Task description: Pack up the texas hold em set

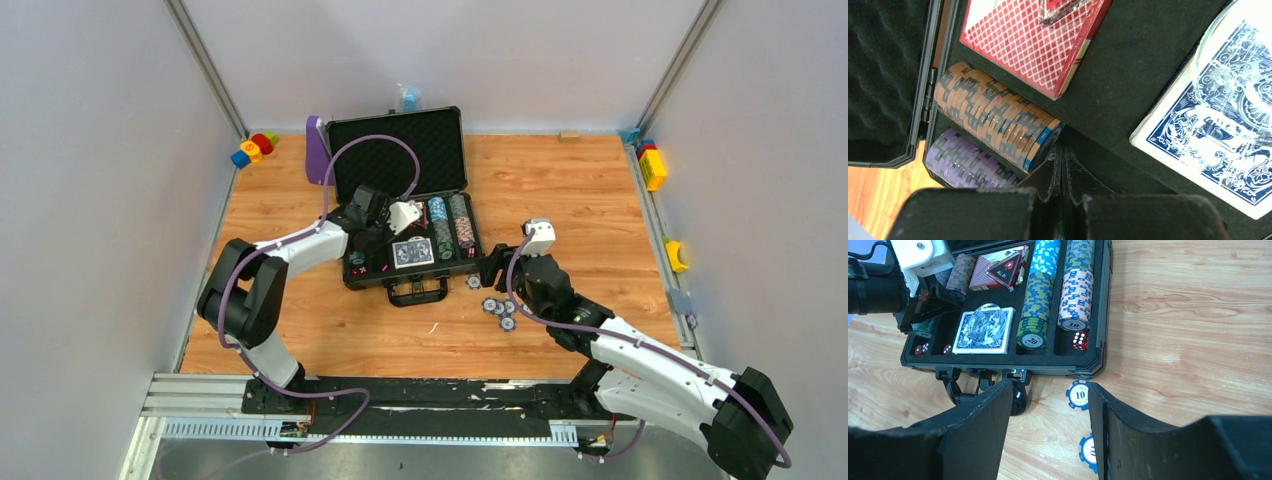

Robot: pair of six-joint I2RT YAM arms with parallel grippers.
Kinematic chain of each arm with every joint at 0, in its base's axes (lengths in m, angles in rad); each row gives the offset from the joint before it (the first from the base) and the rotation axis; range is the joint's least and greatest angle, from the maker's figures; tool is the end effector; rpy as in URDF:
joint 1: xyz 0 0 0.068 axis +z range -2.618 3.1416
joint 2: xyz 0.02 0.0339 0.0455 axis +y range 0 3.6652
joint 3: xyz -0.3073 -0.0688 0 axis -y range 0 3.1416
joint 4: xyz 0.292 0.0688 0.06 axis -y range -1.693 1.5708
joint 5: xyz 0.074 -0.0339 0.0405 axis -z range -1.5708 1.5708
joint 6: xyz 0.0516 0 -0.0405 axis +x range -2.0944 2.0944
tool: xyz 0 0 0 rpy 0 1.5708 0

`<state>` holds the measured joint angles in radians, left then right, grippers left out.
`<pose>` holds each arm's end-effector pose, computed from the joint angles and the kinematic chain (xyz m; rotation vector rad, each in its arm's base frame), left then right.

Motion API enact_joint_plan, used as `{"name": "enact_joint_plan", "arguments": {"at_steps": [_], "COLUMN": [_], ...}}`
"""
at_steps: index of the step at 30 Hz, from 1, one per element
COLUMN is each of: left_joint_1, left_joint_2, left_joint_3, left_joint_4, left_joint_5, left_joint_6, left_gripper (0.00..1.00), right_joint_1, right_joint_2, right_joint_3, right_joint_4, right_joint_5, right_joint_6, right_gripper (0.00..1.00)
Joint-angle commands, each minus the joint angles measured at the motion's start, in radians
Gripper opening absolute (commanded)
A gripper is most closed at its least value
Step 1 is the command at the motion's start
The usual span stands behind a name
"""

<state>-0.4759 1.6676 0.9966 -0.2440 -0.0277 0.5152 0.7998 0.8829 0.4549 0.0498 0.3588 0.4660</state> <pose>0.3493 -0.1784 0.1853 1.1718 2.1925 0.0510 0.1727 0.1517 0.2391 -0.0869 1.9539 0.4954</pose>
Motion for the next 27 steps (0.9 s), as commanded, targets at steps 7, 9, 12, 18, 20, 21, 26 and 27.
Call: {"name": "enact_joint_plan", "arguments": {"at_steps": [7, 9, 12, 18, 20, 21, 26, 27], "left_joint_1": [0.022, 0.015, -0.004, -0.029, -0.030, -0.030, -0.032, -0.032], "left_joint_2": [0.004, -0.008, -0.030, -0.101, -0.145, -0.184, -0.357, -0.414], "left_joint_3": [0.019, 0.020, 0.022, -0.010, -0.038, -0.059, -0.131, -0.158], "left_joint_4": [0.067, 0.042, 0.010, 0.003, 0.023, 0.038, 0.090, 0.101], "left_joint_5": [-0.039, -0.022, -0.030, -0.038, -0.026, -0.016, 0.069, 0.078], "left_joint_6": [0.051, 0.054, 0.060, 0.031, 0.007, 0.000, -0.103, -0.124], "left_gripper": [0.00, 0.00, 0.00, 0.09, 0.15, 0.19, 0.33, 0.35], "right_joint_1": [0.003, 0.003, 0.003, 0.004, 0.003, 0.002, 0.003, 0.003], "right_joint_2": [-0.007, -0.007, -0.009, -0.006, -0.004, -0.001, 0.000, -0.009], "right_joint_3": [0.012, 0.012, 0.014, 0.047, 0.071, 0.089, 0.167, 0.176], "right_joint_4": [0.034, 0.033, 0.029, -0.023, -0.074, -0.108, -0.297, -0.327], "right_joint_5": [0.021, 0.020, 0.021, 0.022, 0.028, 0.026, 0.027, 0.030], "right_joint_6": [-0.001, -0.001, -0.001, 0.009, 0.016, 0.022, 0.078, 0.086], "right_gripper": [0.58, 0.58, 0.58, 0.60, 0.61, 0.61, 0.74, 0.77]}}
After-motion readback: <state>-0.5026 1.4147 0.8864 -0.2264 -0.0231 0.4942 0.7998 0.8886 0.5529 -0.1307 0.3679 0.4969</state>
